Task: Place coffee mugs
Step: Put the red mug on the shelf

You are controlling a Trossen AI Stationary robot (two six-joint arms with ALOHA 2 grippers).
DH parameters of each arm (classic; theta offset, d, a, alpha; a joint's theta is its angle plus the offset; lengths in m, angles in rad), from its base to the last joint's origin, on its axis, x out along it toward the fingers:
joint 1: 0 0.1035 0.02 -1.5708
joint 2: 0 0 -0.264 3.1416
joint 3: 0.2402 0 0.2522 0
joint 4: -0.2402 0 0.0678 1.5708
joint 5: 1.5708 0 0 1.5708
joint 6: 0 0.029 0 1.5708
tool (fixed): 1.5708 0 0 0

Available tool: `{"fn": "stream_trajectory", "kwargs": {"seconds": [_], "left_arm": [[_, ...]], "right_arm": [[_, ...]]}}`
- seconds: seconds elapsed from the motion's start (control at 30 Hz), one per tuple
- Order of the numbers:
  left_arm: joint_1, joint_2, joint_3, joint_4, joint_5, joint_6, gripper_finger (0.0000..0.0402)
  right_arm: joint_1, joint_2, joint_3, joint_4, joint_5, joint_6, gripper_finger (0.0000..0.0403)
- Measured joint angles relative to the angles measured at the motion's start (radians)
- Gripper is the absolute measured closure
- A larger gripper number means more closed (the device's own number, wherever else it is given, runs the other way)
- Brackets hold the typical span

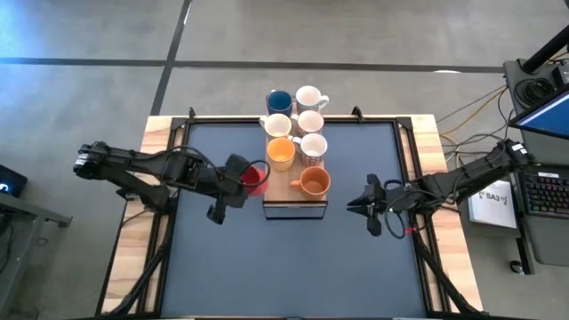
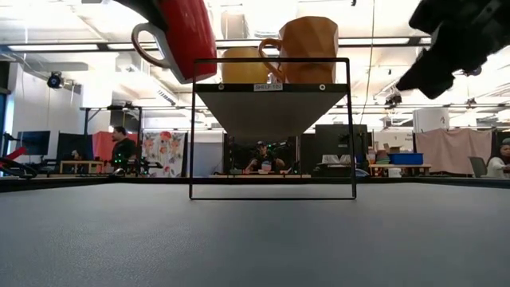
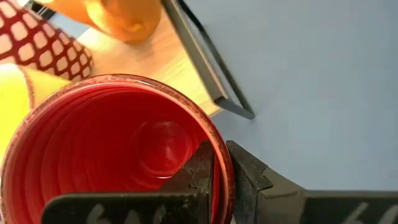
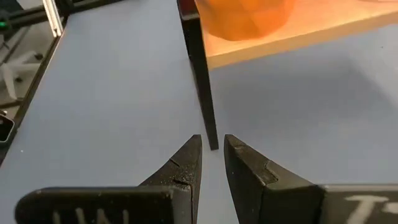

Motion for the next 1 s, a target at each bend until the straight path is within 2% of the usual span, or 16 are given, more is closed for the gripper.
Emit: {"fn": "stream_trajectory", "kwargs": {"seconds": [0.23,0.47,1.0], "left_arm": [[0.004,0.000,0.000,0.003,-0.002,0.008,0.0391],[0.006,0.000,0.000,0.007,-0.004,0.006,0.0391],[0.007,0.000,0.000,0.034,-0.003,0.009,0.0391]], "right_arm": [[-0.002,-0.106,-0.124,0.027,0.059,0.024,0.0346],[-0.004,-0.273,-0.251,0.144,0.068,0.005,0.0346],[-0.005,-0.578,-0.332,0.122,0.132,-0.148,0.0346]]}}
